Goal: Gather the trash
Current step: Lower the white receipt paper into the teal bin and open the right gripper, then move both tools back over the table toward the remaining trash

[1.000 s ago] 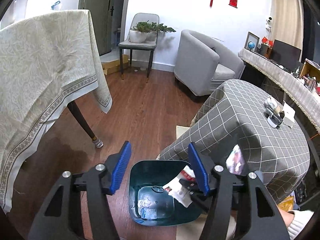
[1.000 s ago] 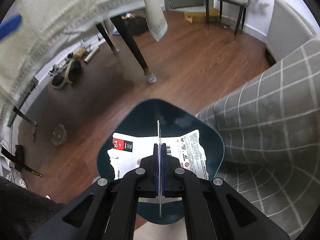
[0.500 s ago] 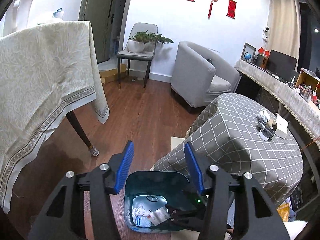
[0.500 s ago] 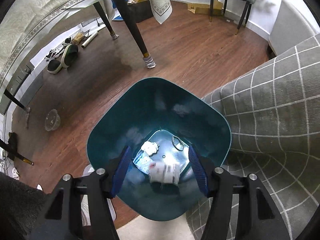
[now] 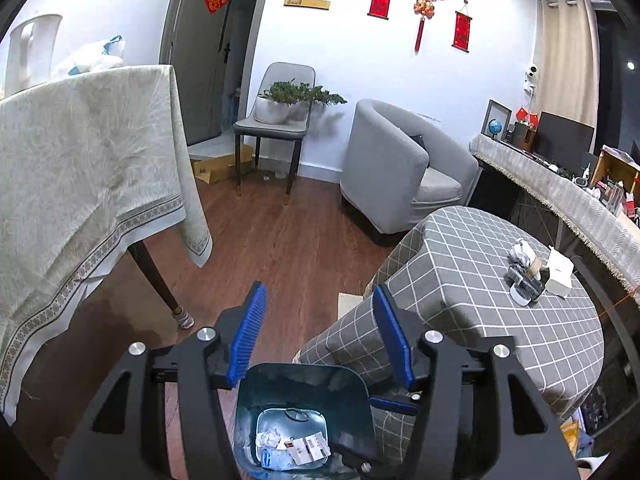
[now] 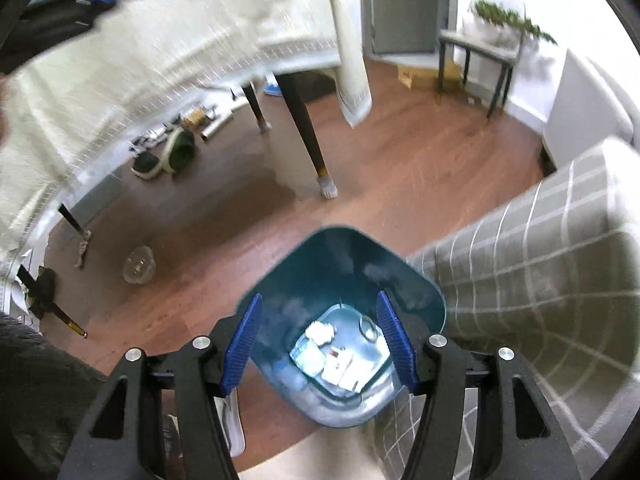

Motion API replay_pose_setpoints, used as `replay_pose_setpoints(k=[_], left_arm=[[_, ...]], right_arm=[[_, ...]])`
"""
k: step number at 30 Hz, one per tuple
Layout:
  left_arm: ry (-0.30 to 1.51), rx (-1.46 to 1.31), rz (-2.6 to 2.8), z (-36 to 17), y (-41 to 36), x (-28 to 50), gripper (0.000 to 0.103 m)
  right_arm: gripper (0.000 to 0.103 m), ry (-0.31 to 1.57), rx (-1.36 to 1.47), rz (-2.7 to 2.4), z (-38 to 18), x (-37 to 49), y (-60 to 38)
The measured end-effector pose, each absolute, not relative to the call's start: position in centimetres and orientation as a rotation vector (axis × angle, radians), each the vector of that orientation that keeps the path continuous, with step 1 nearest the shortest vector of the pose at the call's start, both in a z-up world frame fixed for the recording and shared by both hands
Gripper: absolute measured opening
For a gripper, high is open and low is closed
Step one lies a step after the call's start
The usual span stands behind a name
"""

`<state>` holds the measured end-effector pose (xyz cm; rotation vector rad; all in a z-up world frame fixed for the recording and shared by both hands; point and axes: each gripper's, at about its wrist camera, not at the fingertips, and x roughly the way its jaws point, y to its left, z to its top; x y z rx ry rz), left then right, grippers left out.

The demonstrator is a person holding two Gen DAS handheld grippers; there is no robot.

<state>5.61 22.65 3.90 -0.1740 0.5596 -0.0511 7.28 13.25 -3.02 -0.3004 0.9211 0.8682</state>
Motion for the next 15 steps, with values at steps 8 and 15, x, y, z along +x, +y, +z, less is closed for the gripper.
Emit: replay_pose_setpoints(k=[8,15], left_arm=[[0.542,-0.161,-0.044,4.4,20.8,6.4,0.063],[0.511,-0.148,-0.061,4.9,18.0,6.8,0.072]], right_arm=[[0.06,0.791,-0.261,0.877,2.2,6.5,9.9],[0.06,0.737,-0.21,0.813,4.8,7.1,5.0]])
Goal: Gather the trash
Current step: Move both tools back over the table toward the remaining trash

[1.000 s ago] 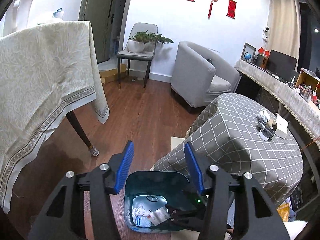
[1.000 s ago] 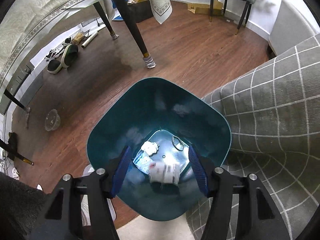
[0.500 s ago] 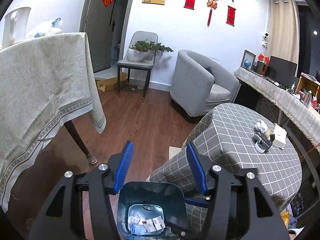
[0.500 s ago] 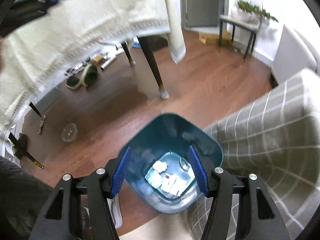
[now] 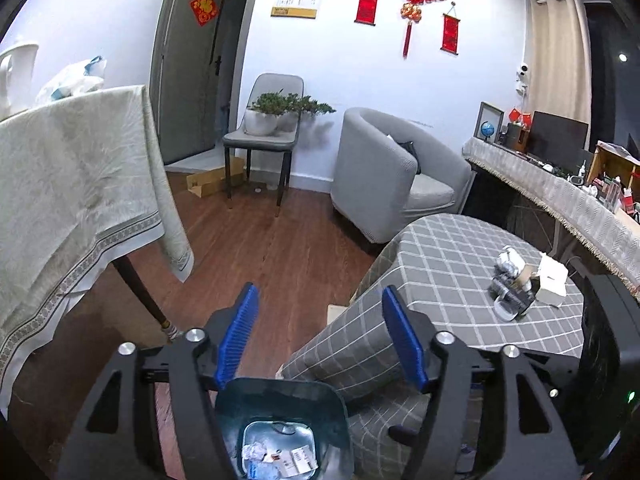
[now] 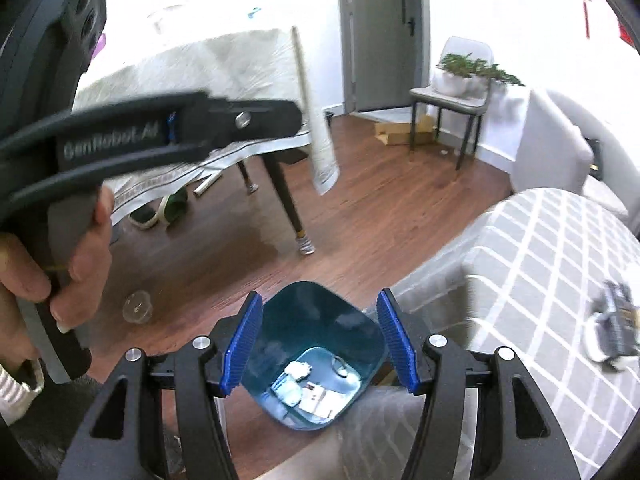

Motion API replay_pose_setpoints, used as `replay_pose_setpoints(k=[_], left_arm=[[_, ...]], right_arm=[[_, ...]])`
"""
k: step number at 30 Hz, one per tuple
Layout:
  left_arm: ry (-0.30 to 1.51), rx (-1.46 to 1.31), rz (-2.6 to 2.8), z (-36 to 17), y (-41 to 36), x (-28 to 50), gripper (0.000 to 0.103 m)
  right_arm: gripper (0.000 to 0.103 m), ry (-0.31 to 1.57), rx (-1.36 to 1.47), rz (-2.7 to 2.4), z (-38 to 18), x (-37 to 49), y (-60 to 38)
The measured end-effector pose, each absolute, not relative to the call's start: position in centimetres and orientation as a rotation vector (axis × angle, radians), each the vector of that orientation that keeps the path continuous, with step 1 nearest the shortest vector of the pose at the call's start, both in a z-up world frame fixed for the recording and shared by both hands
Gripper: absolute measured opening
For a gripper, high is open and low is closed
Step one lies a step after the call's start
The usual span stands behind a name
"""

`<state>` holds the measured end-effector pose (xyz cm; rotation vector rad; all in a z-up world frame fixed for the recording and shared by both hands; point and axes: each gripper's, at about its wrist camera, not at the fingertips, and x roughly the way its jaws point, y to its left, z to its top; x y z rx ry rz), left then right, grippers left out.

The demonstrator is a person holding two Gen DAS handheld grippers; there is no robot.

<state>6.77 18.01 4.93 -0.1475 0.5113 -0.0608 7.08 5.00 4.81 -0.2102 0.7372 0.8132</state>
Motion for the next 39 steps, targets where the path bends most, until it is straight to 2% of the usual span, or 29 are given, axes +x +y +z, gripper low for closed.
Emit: replay_pose_setpoints(k=[5,10,15,18,23,28,39], left_arm=[[0.507,-0.14,-0.084,4.9,15.7,7.4,0.077],[0.531,-0.117,-0.107,3.9,13.2,8.1,0.081],[0.539,-0.088,-0.148,3.7,10.7,8.5,0.092],[0.539,-0.08,-0.173,3.7,9.5,8.7,0.094],[0.54,-0.021,-0.21,3.3,7.2,9.3,0.095],[0.547,0.035,-0.269,2.5,5.4,10.3,0.096],[0.582,0.115,-0.459,1.1,1.3,12.4,0.097]], right_arm=[[0.061,0.717,-0.195,0.738,5.4,7.9,1.1],[0.071,0.699,-0.175,0.659,5.9,8.5,-2.5],[0.075,0.687,-0.141,0.557,6.2,9.4,-6.4],[0.082,0.68,-0.096,0.48,6.4,10.0,-8.9],[0.084,0.68,-0.03,0.363,6.7,11.1,-12.5],[0.09,0.693,0.048,0.266,6.8,13.1,-15.6],[0.093,0.719,0.122,0.027,6.1,17.1,-19.6]])
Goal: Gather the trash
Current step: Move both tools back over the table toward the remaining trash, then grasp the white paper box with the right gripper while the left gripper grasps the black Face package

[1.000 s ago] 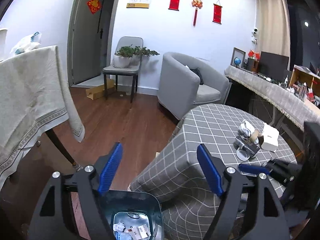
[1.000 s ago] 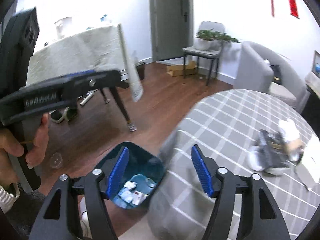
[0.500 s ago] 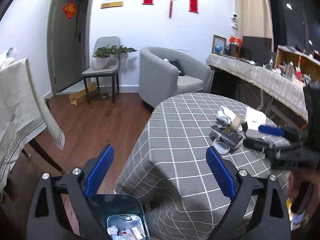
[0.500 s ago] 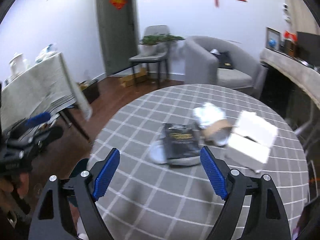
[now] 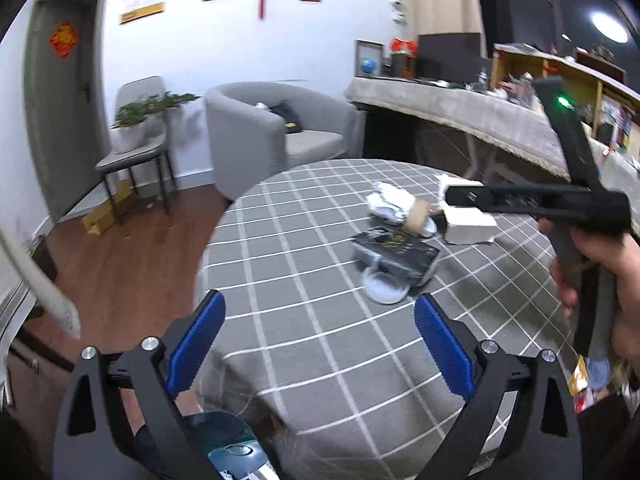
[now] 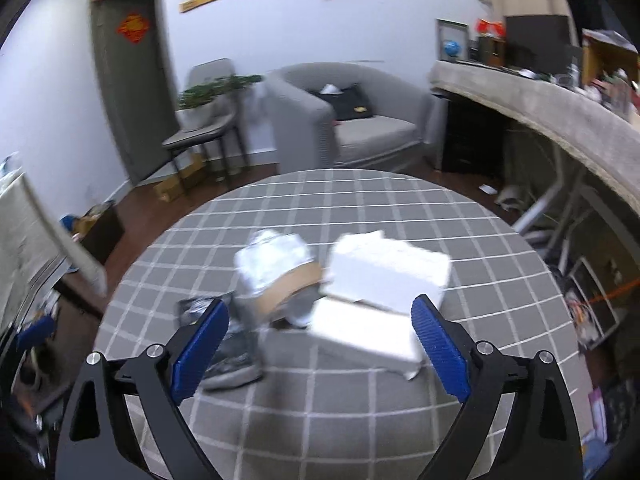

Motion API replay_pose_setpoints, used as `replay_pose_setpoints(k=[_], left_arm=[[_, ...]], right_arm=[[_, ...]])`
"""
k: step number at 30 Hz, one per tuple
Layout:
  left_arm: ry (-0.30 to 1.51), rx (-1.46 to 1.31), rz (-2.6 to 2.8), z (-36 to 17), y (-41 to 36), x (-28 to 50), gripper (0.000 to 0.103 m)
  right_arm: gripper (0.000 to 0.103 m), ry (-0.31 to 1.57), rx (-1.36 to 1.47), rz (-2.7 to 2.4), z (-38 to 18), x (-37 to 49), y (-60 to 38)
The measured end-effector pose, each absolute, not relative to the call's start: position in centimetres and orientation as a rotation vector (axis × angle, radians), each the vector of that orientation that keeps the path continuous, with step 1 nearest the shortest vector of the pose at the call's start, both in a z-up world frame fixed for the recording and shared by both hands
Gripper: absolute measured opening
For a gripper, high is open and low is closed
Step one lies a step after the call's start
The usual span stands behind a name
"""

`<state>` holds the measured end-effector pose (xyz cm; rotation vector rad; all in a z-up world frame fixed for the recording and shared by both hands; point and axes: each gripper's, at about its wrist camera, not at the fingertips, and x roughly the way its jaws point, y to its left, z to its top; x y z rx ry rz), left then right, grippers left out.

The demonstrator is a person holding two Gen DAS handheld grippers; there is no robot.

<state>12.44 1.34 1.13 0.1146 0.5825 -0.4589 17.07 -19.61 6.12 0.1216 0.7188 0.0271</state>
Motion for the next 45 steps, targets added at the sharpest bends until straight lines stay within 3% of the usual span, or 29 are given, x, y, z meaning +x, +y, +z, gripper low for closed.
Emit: replay_pose_setpoints(k=[14,35,36,37,39,45], left_arm=[[0.635,0.158,-0.575,0.4,-1.3,15.4,0.097],[0.664,0.191,-0.63,-0.5,-6.0,18.3,0.097],[0.666,0.192,-0.631,-0.5,-6.1,18.4,0.097],[0.667,0.195,-0.629,-0.5,-6.3,18.5,0.098],[0.665,0.208,-0.623,-0.4,-6.7,18.5,0.097],[0.67,0.266,-0.654,-0.5,-7.7,18.8,0.098]], right_arm=[[0.096,0.763,0.176,-0.141,5.0,21.1,-22.9],[0.096,0.795,0.095,0.151,4.7,20.4,-28.7],[0.094,0.799,0.091,0.165,4.6,20.2,-28.7],[0.081,0.805,0.089,0.179,4.4,20.1,-28.7],[0.068,0.821,0.058,0.182,4.2,20.1,-28.7],[0.056,0.827,-0.032,0.174,4.0,19.7,-28.4]])
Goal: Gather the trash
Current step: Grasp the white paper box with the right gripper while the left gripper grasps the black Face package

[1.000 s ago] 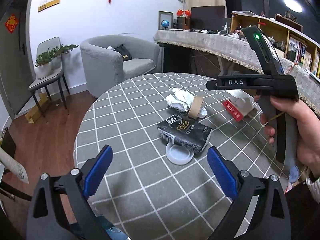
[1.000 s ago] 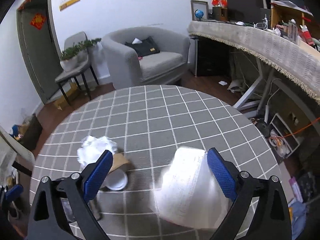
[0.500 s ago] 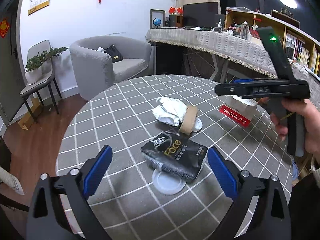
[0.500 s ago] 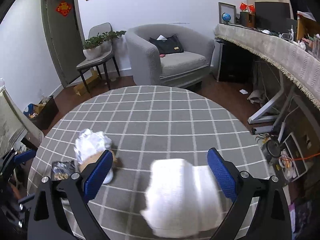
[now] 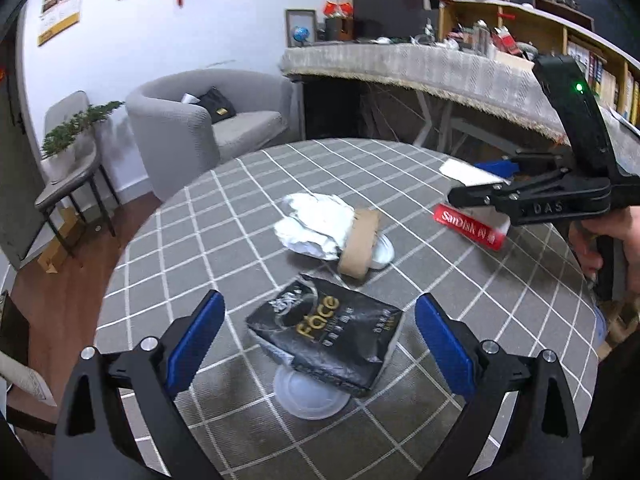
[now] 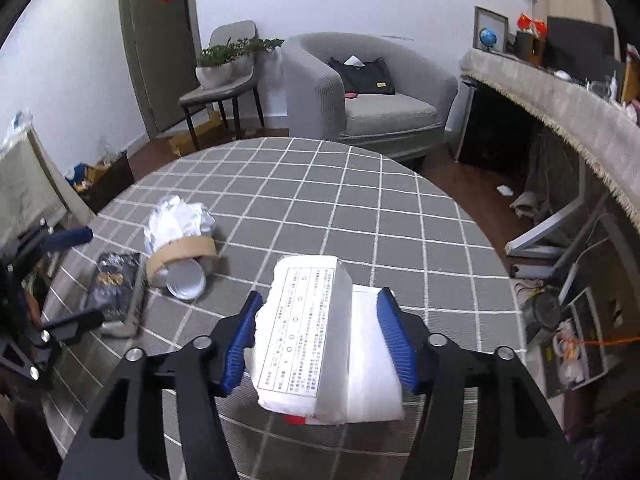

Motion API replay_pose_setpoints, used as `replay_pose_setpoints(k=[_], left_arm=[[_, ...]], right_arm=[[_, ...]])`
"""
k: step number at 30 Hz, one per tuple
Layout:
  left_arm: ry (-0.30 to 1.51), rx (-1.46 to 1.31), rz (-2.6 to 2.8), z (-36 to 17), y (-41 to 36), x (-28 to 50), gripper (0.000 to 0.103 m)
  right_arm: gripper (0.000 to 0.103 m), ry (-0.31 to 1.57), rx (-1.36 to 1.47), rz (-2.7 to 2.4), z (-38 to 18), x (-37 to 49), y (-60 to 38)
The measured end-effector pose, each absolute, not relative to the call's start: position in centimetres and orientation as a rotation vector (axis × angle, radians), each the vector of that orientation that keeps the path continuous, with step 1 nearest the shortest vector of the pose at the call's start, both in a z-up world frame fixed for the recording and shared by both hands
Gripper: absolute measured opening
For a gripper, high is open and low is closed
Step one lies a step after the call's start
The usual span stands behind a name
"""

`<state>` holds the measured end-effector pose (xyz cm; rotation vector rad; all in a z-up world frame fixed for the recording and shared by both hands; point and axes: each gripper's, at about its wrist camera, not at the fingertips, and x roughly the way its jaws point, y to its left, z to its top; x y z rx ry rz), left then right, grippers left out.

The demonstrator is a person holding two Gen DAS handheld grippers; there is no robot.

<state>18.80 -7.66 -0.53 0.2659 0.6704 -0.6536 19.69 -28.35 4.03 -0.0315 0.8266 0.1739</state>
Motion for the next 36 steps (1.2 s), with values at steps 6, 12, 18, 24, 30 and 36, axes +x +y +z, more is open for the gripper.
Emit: replay_pose_setpoints(k=[6,12,18,24,30,36], left_arm=[[0.702,0.331,-0.729,-1.3,-8.0,19.0,0.098],[0.751,0.329,-0.708,-2.0,-7.5,20.3,0.097],[0.737,0.309,-0.718,-1.6,-7.6,20.5,0.097],[0.765,0.308,-0.751,-1.9,-8.5,20.6,0.097],[0.785,0.323,-0.747,-2.2,-9.0,20.7,0.094],[0.795,0.325,-0.728,-2.2,-9.0,20.6,0.08]], right_arm=[[0.051,0.819,-0.029,0.151,3.9,19.4,-29.9],[0.043,0.835,0.052,0.133,3.4,19.8,-32.5],[0.037,0.848,0.156,0.159,2.9,20.0,-34.2],[0.031,0.832,0.182,0.183,3.5,19.7,-34.0],[0.028,0.843,0.165,0.173,3.4,19.7,-34.0],[0.023,0.828,0.19,0.166,3.5,19.6,-34.3]])
